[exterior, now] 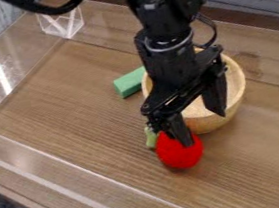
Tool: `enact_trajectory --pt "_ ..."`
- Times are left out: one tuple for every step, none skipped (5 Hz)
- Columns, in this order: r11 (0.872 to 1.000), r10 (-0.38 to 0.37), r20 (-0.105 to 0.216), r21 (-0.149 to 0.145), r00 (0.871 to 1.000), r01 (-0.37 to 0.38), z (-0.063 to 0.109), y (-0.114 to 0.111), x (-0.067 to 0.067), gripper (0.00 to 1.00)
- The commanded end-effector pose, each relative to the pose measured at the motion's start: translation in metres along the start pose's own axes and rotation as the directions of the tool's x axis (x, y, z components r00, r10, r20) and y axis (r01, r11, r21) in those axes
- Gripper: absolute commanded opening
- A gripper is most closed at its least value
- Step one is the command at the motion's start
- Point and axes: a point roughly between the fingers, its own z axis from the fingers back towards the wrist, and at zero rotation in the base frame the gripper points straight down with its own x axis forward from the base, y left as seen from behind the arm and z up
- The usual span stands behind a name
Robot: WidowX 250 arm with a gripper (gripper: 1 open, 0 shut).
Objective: Move the red object to the left side of the table
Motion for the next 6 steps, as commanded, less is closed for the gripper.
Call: enact_trajectory --pt "0.998 0.043 0.026 -0.047 0.999 -0.042 0.009 0.001 0.006 1.00" --pt "0.998 0.053 0.030 -0.044 0.998 -0.052 0.002 0.007 0.001 1.00" --pt "0.998 0.058 0.030 -0.040 0.998 -0.056 -0.003 0.011 -0.006 1.00" --pt "1.000 -0.006 0.023 -0.021 1.000 0.006 -0.006 0.015 0.000 0.00" --pt "0.999 -0.007 0.023 -0.042 1.000 0.008 0.006 0.018 0.015 0.00" --pt "0.997 -0.004 0.014 -0.081 1.000 0.005 0.025 0.020 0.038 0.00"
